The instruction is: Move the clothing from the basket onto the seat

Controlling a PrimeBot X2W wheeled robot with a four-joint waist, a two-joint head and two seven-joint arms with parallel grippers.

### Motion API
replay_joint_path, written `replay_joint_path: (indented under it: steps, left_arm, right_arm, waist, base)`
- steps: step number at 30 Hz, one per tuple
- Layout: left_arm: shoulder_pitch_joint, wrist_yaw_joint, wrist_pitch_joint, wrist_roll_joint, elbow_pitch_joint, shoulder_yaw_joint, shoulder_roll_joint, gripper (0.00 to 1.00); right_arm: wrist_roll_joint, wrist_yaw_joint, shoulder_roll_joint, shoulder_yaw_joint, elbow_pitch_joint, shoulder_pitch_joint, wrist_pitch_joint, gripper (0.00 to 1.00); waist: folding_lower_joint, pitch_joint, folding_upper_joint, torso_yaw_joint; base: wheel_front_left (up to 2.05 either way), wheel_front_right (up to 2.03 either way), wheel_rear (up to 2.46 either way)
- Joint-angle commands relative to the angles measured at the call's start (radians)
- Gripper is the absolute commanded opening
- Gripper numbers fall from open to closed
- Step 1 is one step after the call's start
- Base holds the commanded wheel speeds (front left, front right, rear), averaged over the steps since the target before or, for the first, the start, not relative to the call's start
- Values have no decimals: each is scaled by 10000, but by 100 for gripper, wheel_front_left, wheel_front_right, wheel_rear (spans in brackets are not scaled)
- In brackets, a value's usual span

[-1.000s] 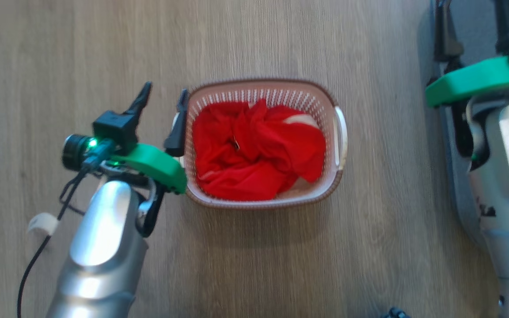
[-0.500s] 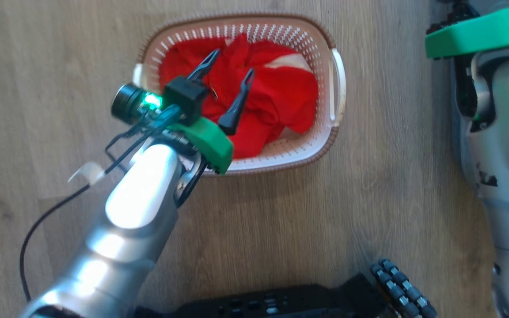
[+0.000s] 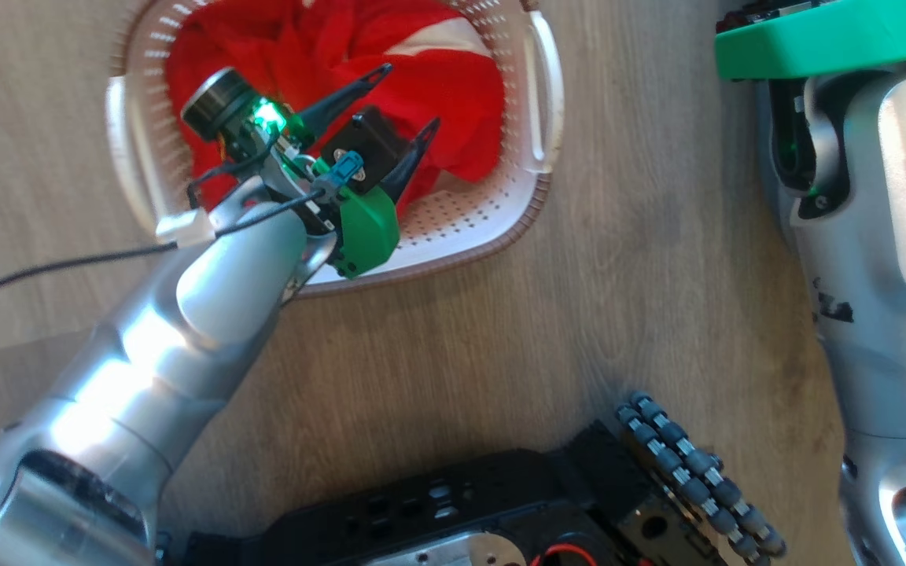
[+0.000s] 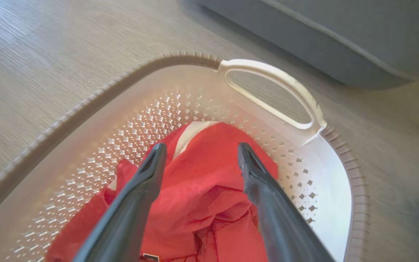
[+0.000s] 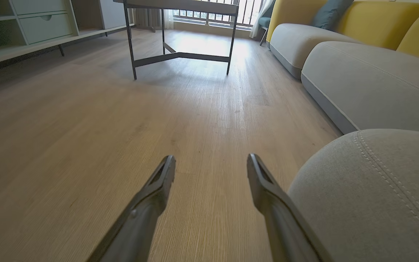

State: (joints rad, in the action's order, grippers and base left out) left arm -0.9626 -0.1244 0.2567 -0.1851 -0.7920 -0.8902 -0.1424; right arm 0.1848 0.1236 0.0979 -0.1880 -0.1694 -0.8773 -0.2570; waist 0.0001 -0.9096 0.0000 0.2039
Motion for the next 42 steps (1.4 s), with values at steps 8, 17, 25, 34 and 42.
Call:
replay_joint_path:
  steps: [8,17,25,34,42]
  left_arm:
    - [-1192,-62,50,-198,-1549,-1395,-335,100]
    - [-2250,-47,-151,-30,-3553,-2181,-209,100]
    - [-2355,-51,-848,-384,-4544,-2152,211,100]
    - [-2213,-59,-802,-981,-4754,-1954,431,0]
    - [-1656,-40,-63,-1598,-4310,-1590,755,0]
  right_arm:
    - [187,71,-374,-77,491,178,-47,100]
    - [413,71,-468,-118,662,229,-47,100]
    - [578,71,-474,-98,707,270,-47,100]
    - [490,71,-475,-73,565,271,-47,100]
    - [167,71,-419,83,319,517,-47,100]
  waist:
    - [-1,-732,0,783]
    - [-1,-1101,0,1123]
    - [-1,-1114,0,1099]
    - [-1,-845,0,974]
    - [-1,154,0,451]
  base:
    - [0,0,0]
    - [0,0,0]
    - [0,0,0]
    - [0,0,0]
    - [0,0,0]
